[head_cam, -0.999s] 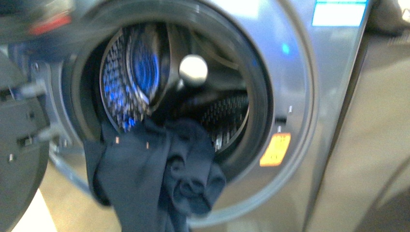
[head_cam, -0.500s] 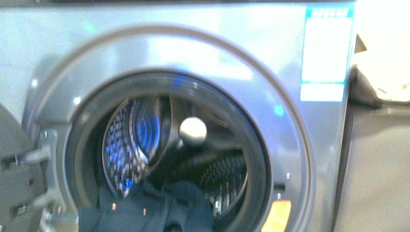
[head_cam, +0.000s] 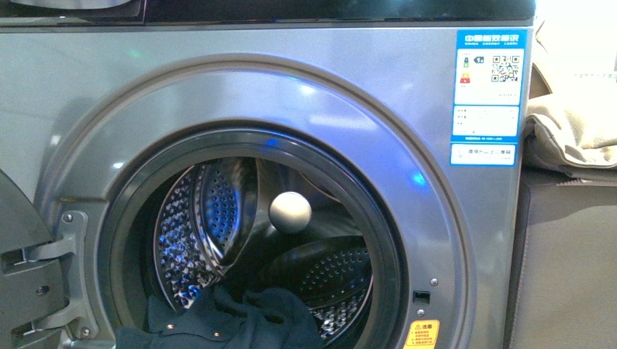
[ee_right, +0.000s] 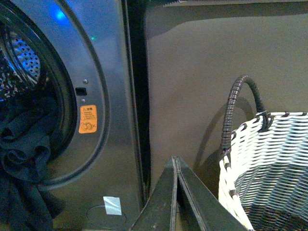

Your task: Put clothes into washing machine

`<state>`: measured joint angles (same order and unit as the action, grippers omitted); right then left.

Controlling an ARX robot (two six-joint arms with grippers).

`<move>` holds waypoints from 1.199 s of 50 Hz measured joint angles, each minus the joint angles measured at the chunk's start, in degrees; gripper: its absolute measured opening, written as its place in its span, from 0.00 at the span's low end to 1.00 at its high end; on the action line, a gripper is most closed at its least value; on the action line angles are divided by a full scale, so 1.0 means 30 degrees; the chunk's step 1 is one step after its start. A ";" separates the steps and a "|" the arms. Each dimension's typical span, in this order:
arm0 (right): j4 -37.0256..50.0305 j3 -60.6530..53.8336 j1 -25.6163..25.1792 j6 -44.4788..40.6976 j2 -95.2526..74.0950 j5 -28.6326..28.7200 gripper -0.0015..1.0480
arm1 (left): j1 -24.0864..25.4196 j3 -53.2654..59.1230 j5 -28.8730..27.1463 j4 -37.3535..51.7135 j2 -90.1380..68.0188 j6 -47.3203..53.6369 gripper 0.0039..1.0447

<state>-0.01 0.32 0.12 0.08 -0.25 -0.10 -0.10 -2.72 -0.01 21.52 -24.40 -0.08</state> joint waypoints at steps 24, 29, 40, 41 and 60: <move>0.0000 0.0000 0.0000 0.0000 0.0000 0.0000 0.02 | 0.0000 0.0743 0.0007 -0.2914 0.3963 -0.0007 0.03; 0.0000 0.0000 0.0000 0.0000 0.0000 0.0000 0.02 | 0.0000 0.0743 0.0007 -0.3432 0.4495 -0.0007 0.03; 0.0000 0.0000 0.0000 0.0007 0.0000 0.0000 0.02 | 0.0000 0.0736 0.0007 -0.7067 0.7963 0.0000 0.03; 0.0000 0.0000 0.0000 0.0007 0.0000 0.0000 0.02 | 0.0000 0.0736 0.0007 -0.7074 0.8058 -0.0007 0.03; 0.0000 0.0000 0.0000 0.0000 0.0000 0.0000 0.02 | 0.0000 0.0736 0.0007 -0.7140 0.8058 0.0000 0.03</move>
<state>-0.01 0.32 0.12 0.08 -0.25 -0.10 -0.10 -0.51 0.01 0.10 -0.23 -0.08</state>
